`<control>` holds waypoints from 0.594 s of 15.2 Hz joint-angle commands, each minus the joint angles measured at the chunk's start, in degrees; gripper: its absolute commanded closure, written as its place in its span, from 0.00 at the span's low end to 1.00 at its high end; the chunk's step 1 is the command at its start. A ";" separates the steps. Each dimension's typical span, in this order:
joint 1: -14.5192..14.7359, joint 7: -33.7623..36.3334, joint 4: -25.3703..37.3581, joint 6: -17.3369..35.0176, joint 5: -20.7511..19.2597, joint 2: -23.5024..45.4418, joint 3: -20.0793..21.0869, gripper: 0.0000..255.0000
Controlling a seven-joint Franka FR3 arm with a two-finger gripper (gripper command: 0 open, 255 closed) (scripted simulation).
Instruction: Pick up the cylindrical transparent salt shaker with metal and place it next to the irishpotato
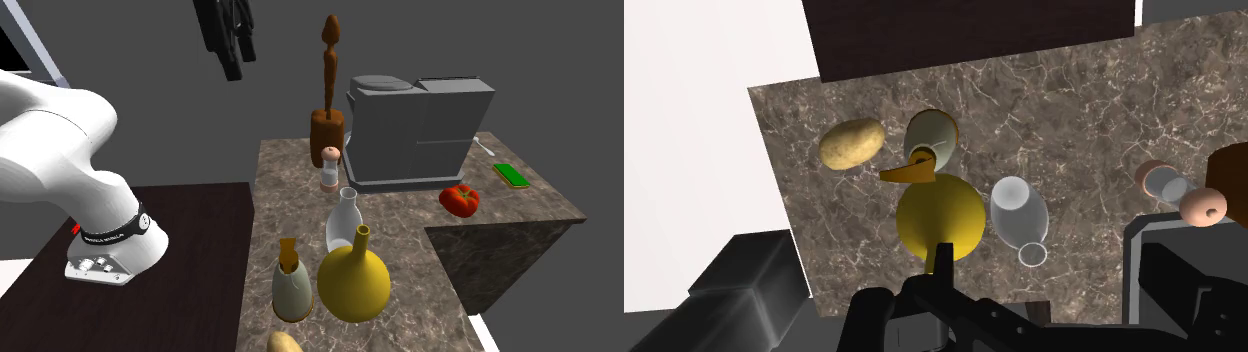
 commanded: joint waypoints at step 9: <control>1.76 7.99 -2.07 10.59 2.09 10.06 8.07 0.00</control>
